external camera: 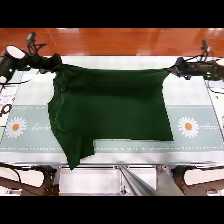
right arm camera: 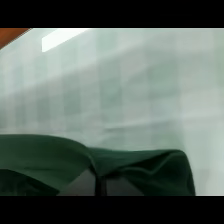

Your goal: Fold the shirts.

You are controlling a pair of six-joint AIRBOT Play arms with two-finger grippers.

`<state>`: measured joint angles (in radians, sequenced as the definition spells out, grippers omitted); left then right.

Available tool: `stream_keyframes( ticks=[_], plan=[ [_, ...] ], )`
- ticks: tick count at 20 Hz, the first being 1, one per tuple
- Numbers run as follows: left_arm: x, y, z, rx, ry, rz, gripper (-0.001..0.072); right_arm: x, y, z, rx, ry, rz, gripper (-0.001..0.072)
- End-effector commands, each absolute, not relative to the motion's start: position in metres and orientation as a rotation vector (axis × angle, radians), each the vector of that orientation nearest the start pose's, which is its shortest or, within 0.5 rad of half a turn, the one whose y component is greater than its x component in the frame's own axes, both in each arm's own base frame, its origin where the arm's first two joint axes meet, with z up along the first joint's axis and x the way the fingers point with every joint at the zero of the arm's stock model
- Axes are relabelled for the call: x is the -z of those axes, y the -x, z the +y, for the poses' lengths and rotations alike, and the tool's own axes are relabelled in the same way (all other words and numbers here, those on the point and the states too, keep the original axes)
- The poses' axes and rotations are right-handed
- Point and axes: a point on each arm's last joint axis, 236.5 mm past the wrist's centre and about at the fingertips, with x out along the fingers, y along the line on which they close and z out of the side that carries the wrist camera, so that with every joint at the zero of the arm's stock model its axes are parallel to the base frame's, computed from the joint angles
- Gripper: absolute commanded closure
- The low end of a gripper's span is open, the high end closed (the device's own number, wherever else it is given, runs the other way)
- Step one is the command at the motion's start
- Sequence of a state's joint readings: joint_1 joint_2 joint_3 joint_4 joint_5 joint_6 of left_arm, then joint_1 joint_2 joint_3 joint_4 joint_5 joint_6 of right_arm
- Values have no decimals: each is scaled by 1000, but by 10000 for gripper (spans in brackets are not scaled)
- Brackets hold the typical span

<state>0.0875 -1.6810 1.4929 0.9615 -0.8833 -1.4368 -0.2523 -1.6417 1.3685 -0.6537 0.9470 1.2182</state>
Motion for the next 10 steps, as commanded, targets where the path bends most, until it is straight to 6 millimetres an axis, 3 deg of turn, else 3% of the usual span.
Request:
stream_keyframes(
  ticks=[1,5,8,10],
  plan=[
    [31,-551,-64,191,564,1038,683,15,-553,33,-283,-754,955,692],
    [39,-549,-59,181,572,1054,683,17,-559,32,-285,-754,957,692],
    [35,-535,-51,200,585,1115,682,14,-542,31,-337,-758,1024,691],
    [33,-514,-50,281,534,1197,682,16,-521,33,-391,-759,1108,691]
  ],
)
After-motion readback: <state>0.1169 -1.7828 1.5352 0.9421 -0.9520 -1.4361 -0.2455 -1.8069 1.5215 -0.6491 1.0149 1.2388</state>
